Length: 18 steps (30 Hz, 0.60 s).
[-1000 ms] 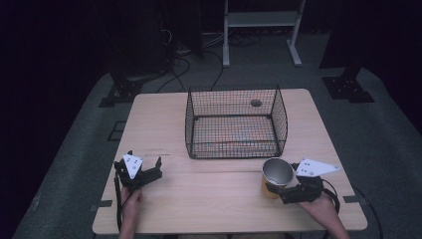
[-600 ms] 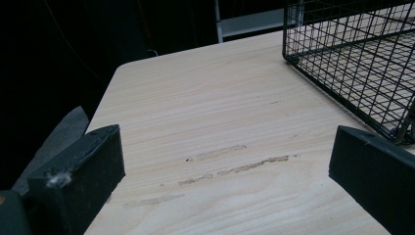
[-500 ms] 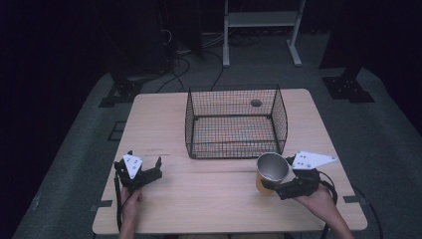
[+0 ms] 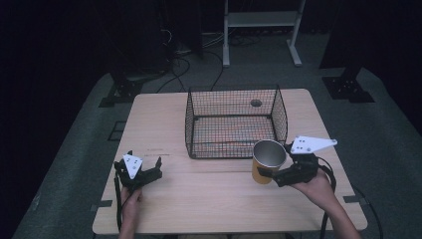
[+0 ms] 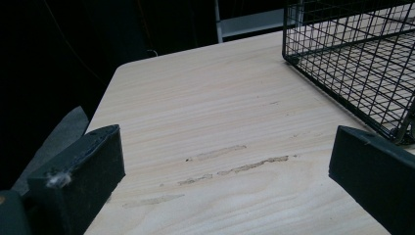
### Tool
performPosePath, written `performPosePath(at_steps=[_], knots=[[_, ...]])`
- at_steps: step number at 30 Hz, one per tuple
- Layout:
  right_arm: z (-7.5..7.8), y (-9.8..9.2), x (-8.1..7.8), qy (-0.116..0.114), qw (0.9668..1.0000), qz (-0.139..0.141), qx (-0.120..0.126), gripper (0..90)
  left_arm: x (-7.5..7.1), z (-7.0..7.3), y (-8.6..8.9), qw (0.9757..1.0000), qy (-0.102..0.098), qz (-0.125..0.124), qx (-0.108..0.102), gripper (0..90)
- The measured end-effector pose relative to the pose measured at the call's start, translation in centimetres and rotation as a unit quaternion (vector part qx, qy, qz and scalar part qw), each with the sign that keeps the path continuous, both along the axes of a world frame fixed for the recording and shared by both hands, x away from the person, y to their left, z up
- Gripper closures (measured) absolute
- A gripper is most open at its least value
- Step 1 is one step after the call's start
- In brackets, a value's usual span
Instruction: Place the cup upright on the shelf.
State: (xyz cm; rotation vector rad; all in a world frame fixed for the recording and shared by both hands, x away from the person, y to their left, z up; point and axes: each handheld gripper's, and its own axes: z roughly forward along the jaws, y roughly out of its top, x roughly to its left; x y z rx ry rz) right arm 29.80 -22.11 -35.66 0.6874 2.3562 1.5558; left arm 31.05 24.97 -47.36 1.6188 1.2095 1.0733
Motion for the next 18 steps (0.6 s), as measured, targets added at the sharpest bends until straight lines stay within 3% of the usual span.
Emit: performPosePath(at_steps=[18], knots=[[2.5,0.8,2.6,0.009,0.9999,0.003,-0.002,13.8,0.0,0.0,0.0,1.0,0.0,0.0,0.0,0.0]])
